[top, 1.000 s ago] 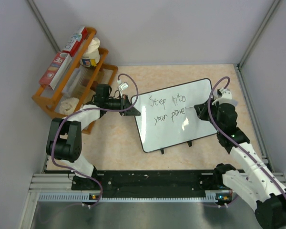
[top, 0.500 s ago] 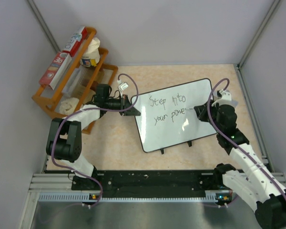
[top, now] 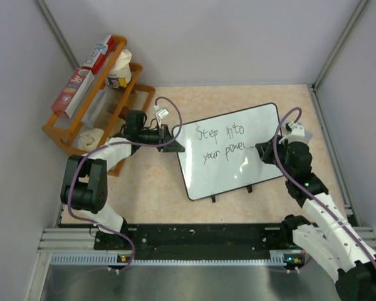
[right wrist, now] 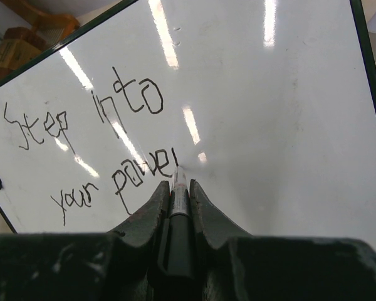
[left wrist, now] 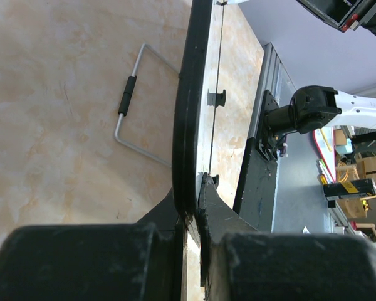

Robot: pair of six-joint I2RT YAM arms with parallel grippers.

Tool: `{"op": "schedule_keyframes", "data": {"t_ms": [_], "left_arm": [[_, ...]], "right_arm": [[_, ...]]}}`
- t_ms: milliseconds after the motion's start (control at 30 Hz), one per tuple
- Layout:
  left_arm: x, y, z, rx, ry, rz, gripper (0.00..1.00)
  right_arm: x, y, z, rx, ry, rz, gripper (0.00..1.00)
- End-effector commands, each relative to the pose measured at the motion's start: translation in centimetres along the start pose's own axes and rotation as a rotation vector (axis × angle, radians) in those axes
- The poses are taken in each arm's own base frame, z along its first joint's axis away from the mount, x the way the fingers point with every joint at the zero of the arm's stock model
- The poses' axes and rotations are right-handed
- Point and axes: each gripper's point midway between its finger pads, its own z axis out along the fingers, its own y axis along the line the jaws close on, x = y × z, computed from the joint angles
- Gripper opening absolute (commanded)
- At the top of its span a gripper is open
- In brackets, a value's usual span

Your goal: Write a sentence on the whiteboard

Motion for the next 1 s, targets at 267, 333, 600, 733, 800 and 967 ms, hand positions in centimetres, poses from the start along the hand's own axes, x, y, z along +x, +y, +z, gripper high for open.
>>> {"op": "schedule_keyframes", "data": {"t_ms": [267,333,600,733,800,967], "left_arm": [[2.8,4.0,1.3,-0.141,0.065,0.157,0.00],[2.8,4.0,1.3,-0.141,0.066,0.155,0.00],[2.7,4.0,1.3,-0.142,0.064,0.159,0.00],[2.6,4.0,1.3,-0.143,0.063,0.163,0.00],[2.7,4.0,1.3,-0.141,0.065,0.159,0.00],[2.7,4.0,1.3,-0.142,0.065,0.159,0.00]], "right_arm": [[0.8,-0.9,-0.3,0.020,0.019,-0.015,0.00],[0.5,-0.9,-0.3,0.024,0.013,-0.014,0.00],[-2.2,0.3,0.1,0.006,-0.050,-0.010,0.00],[-3.0,0.6,0.4,0.004,-0.068,-0.007,0.00],[-3.0,0.6,0.5,0.006,-0.067,-0.005,0.00],[-3.0,0.5,0.7,0.009,-0.067,0.001,0.00]]}}
